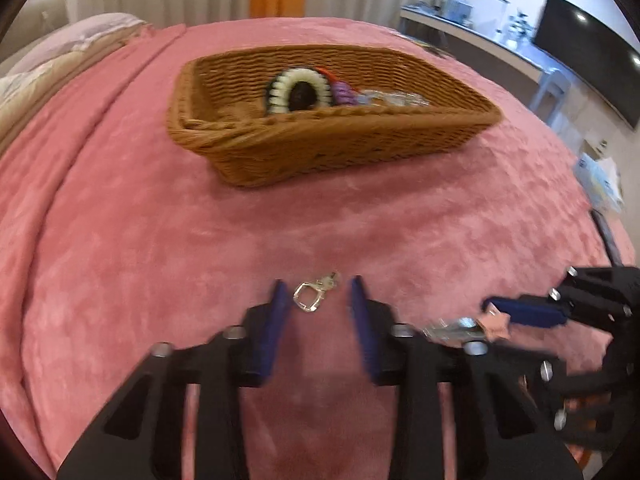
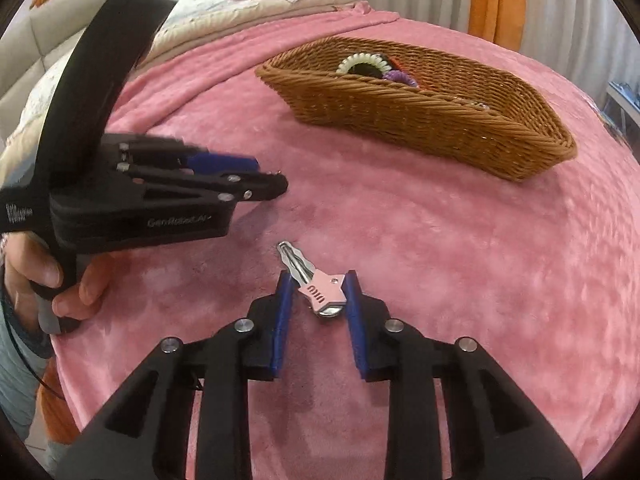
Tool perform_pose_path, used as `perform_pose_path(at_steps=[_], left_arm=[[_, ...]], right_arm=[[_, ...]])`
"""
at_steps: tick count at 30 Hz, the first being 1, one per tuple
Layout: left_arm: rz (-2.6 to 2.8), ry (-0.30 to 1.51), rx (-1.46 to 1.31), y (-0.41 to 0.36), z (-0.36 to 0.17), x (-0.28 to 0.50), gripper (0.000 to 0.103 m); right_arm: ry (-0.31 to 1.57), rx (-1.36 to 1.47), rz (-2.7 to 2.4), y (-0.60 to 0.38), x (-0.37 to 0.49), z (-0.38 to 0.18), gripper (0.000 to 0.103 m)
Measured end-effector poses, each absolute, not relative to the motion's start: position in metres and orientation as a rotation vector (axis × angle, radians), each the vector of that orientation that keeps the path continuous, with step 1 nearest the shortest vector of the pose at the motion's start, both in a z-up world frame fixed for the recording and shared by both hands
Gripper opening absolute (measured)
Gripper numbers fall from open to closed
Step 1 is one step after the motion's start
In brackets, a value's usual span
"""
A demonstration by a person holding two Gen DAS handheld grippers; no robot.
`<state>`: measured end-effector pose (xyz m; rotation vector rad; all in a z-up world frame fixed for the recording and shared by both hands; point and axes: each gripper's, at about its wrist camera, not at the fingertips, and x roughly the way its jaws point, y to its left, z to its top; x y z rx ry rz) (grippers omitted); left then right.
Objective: Organize jewelry
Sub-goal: 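Grasp small silver charm with left tool while right tool grasps pink-tagged keys, then release silver charm into basket with left tool while right tool releases keys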
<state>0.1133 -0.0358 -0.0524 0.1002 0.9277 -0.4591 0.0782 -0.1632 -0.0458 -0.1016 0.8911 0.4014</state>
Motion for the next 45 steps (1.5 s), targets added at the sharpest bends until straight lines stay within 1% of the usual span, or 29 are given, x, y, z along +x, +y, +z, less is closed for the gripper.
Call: perform_pose_path(at_steps=[1, 7, 8, 10, 20, 21, 22, 23, 24, 25, 29, 38, 41, 45], left_arm=[[-0.472, 0.925, 0.109, -0.038, -0.052, 0.111, 0.015], [-0.508, 0.912, 0.142, -0.044, -0.050, 0.099, 0.015], [-0.505, 0.912, 0.144, -0.045, -0.050, 0.099, 0.016], [-0.476, 0.908, 0.150, -0.046, -0.050, 0.100, 0.022], [-0.425, 0.914, 0.170, -0.055, -0.053, 0.117, 0.024], [-0.431, 0.912, 0.172, -0.056, -0.053, 0.118, 0.020], [-0.442, 0.905, 0.178, -0.057, -0.053, 0.117, 0.014], [-0.449, 0.896, 0.183, -0.058, -0.053, 0.115, 0.013], [-0.453, 0.879, 0.196, -0.059, -0.051, 0.110, 0.009], [-0.459, 0.871, 0.198, -0.058, -0.051, 0.108, 0.002], [-0.484, 0.818, 0.183, -0.056, -0.041, 0.096, 0.002], [-0.507, 0.757, 0.155, -0.050, -0.028, 0.083, 0.002], [-0.522, 0.715, 0.136, -0.048, -0.014, 0.075, 0.002], [-0.531, 0.629, 0.127, -0.047, 0.021, 0.064, 0.002]], right_arm=[[0.891, -0.081, 0.380, -0.168, 0.079, -0.045, 0.020], [0.887, 0.038, 0.301, -0.198, 0.082, -0.046, 0.020], [0.890, 0.044, 0.301, -0.199, 0.082, -0.046, 0.020], [0.893, 0.041, 0.299, -0.198, 0.083, -0.047, 0.020], [0.890, 0.035, 0.304, -0.196, 0.084, -0.050, 0.020], [0.886, 0.030, 0.305, -0.196, 0.083, -0.050, 0.020], [0.880, 0.019, 0.314, -0.194, 0.082, -0.050, 0.020], [0.874, 0.014, 0.324, -0.192, 0.081, -0.049, 0.020], [0.869, 0.012, 0.332, -0.192, 0.079, -0.048, 0.020], [0.858, 0.010, 0.342, -0.191, 0.077, -0.047, 0.020], [0.824, 0.015, 0.359, -0.193, 0.071, -0.041, 0.020], [0.792, 0.061, 0.366, -0.204, 0.067, -0.031, 0.020], [0.760, 0.071, 0.359, -0.208, 0.062, -0.017, 0.020], [0.699, 0.055, 0.332, -0.213, 0.059, 0.016, 0.020]])
